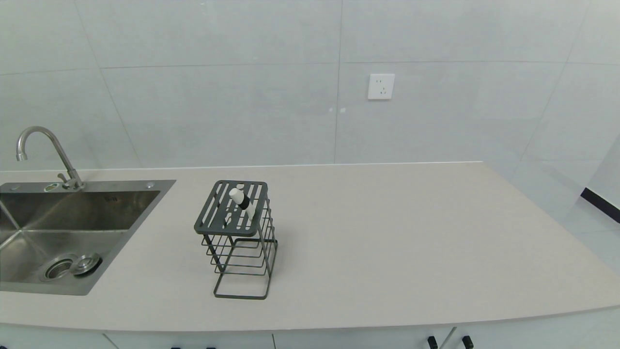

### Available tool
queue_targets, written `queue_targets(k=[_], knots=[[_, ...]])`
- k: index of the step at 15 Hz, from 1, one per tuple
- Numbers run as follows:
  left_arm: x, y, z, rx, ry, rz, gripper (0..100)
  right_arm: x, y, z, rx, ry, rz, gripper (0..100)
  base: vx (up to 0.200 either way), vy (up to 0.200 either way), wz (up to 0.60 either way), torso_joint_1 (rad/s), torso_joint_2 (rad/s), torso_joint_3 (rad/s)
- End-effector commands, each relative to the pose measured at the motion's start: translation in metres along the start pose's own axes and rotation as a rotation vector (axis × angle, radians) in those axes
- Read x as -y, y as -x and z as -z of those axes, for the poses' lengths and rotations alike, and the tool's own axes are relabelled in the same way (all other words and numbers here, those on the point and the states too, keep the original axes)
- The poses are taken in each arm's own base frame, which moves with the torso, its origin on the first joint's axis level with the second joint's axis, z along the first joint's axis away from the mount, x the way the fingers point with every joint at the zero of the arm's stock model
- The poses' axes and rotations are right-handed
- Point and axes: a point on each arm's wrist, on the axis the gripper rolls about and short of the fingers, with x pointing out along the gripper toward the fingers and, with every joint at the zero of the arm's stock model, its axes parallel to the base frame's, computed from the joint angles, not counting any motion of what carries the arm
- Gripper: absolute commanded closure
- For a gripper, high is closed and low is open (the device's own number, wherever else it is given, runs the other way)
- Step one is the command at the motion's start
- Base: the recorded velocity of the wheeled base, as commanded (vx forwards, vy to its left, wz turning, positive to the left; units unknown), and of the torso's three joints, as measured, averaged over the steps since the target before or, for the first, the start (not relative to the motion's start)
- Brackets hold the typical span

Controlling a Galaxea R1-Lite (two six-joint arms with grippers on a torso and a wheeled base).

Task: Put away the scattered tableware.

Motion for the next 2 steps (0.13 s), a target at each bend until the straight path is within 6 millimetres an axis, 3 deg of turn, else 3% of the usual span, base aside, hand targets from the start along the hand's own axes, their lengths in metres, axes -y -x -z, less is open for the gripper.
queue_targets(k=[1,2], knots=[[0.0,-0.0001,0.0,-0.001,0.001,0.001,0,0.0,-0.0001,-0.0001,-0.001,0.001,-0.001,100,0.0,0.0,0.0,0.0,0.0,0.0],[0.0,-0.0001,0.0,-0.001,0.001,0.001,0,0.0001,-0.0001,-0.0001,-0.001,-0.002,0.001,100,0.0,0.0,0.0,0.0,0.0,0.0]])
